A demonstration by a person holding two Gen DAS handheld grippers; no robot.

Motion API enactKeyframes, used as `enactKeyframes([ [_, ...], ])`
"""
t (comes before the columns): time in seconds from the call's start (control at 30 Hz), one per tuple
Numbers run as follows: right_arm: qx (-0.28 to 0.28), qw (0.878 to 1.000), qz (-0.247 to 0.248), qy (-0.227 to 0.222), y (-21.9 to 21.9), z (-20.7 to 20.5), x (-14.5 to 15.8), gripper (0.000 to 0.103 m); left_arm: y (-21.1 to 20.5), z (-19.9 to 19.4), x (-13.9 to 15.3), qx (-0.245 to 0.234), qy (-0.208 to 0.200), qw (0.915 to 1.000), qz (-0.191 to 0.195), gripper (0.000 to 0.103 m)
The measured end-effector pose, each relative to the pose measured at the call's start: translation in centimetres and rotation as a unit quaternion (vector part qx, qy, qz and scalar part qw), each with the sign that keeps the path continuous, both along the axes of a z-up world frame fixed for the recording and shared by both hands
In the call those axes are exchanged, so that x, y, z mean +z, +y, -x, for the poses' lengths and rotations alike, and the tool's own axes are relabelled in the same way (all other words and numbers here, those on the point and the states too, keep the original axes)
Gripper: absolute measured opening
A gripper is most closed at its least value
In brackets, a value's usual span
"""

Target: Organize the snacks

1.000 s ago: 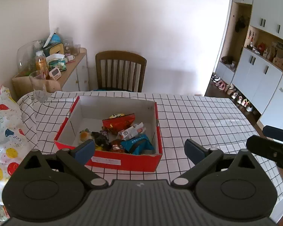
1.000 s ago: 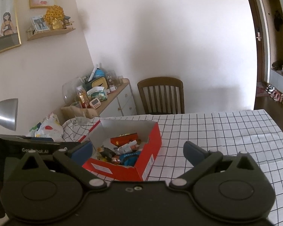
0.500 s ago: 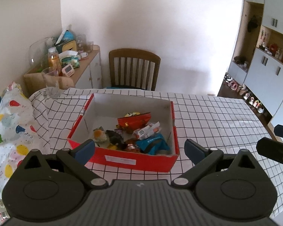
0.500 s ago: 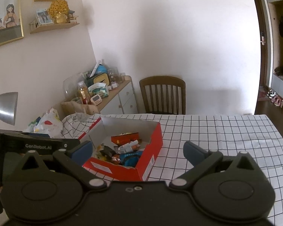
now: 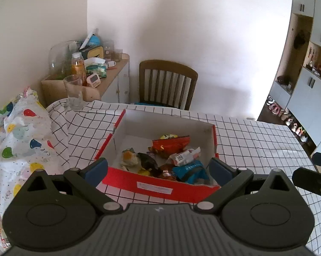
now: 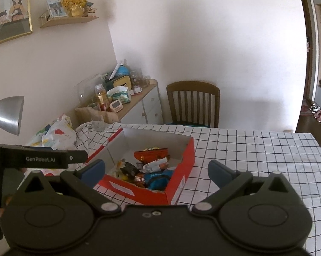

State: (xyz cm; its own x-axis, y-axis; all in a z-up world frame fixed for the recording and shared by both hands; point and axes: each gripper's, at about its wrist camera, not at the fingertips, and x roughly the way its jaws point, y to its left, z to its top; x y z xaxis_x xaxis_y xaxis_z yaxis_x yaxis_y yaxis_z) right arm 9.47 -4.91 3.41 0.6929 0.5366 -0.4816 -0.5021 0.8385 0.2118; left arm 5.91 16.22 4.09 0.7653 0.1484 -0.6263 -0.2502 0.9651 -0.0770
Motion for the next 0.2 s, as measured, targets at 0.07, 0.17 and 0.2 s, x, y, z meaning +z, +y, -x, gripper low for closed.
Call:
enactKeyframes([
  [0.07, 0.003, 1.0, 0.0, 0.002, 0.14, -0.11, 0.0, 0.103, 0.34, -0.15, -0.09, 0.002, 0.002, 1.0, 0.006, 0.102],
  [0.17, 0.004, 1.0, -0.002, 0.004, 0.14, -0.32, -0.09, 0.103, 0.49, -0.35, -0.2, 0.003, 0.005, 1.0, 0.007, 0.102],
  [0.2, 0.002, 1.0, -0.002, 0.005, 0.05, -0.44, -0.14, 0.103, 0.5, -0.41, -0.22, 0.004, 0.006, 1.0, 0.007, 0.102],
])
